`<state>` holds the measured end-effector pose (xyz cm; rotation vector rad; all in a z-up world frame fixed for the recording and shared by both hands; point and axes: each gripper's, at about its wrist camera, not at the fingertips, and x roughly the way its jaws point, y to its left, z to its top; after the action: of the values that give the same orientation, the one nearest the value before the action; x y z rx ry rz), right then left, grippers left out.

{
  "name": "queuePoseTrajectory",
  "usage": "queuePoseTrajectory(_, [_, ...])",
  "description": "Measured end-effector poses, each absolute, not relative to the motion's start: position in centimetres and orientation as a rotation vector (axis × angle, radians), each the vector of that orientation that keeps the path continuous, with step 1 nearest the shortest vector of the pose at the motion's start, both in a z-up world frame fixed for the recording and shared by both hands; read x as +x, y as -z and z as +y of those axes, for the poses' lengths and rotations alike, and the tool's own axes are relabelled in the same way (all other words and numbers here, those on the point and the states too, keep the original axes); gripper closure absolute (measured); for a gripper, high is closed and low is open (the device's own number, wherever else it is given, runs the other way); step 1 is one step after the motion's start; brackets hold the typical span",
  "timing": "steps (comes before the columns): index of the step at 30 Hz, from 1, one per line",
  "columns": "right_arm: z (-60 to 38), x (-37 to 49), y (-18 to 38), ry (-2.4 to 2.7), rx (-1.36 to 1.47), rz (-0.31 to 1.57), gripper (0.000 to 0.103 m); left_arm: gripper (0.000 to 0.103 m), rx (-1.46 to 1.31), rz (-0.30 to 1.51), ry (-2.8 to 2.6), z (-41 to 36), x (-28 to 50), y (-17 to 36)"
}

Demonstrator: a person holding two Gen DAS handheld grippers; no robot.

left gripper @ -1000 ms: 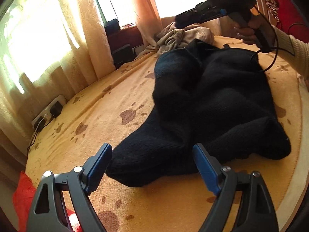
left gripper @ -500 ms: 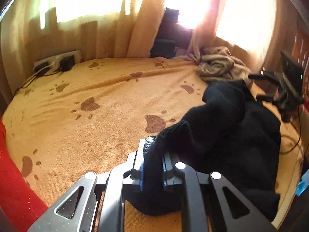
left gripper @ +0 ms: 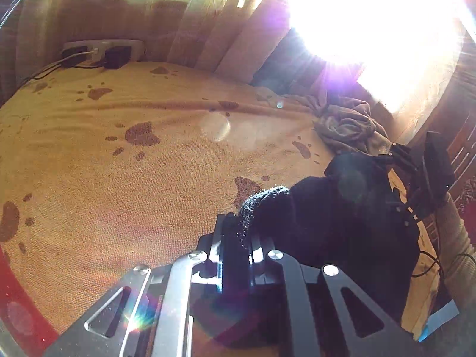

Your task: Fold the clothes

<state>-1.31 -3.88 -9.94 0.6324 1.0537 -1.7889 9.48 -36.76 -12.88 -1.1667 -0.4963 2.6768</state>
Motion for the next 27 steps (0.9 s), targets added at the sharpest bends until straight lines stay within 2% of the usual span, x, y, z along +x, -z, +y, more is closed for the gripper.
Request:
queuePoseTrajectory(2, [-5.0,-2.4,11.0,1.783,0.679,1.041,0.022,0.09,-1.162,-0.533,-2.668,-36.9,9.6,12.9])
queuePoseTrajectory(5, [-5.7,-4.3,10.7,1.838,0.778,0.873,0.022,0.09,-1.146,-0.586,-2.663,-37.2,9.8,12.8])
queuePoseTrajectory(7, [-5.6,-5.2,10.3,1.905,0.821,0.789,0.042,0.09,-1.131,-0.617,-2.666,-37.2,10.0,12.7])
queuePoseTrajectory(8, [-5.5,-5.6,10.2,1.938,0.842,0.746,0.08,0.09,-1.123,-0.632,-2.667,-37.3,10.1,12.7])
queuePoseTrajectory(9, [-5.4,-6.0,10.0,1.969,0.863,0.703,0.09,0.09,-1.115,-0.647,-2.668,-37.3,10.2,12.6])
queuePoseTrajectory(13, [-2.5,-5.6,6.8,2.167,0.773,0.467,0.09,0.091,-1.053,-0.736,-2.676,-37.6,10.7,12.1])
queuePoseTrajectory(17, [0.6,-2.5,2.0,2.4,0.545,0.309,0.09,0.092,-0.906,-0.756,-2.704,-36.7,11.5,9.6])
queuePoseTrajectory(21, [2.4,2.5,-2.6,2.606,0.247,0.296,0.09,0.092,-0.733,-0.695,-2.699,-34.3,12.1,5.3])
queuePoseTrajectory(27, [3.5,10.2,-8.4,2.774,-0.126,0.399,0.09,0.092,-0.485,-0.628,-2.686,-32.1,13.4,-1.3])
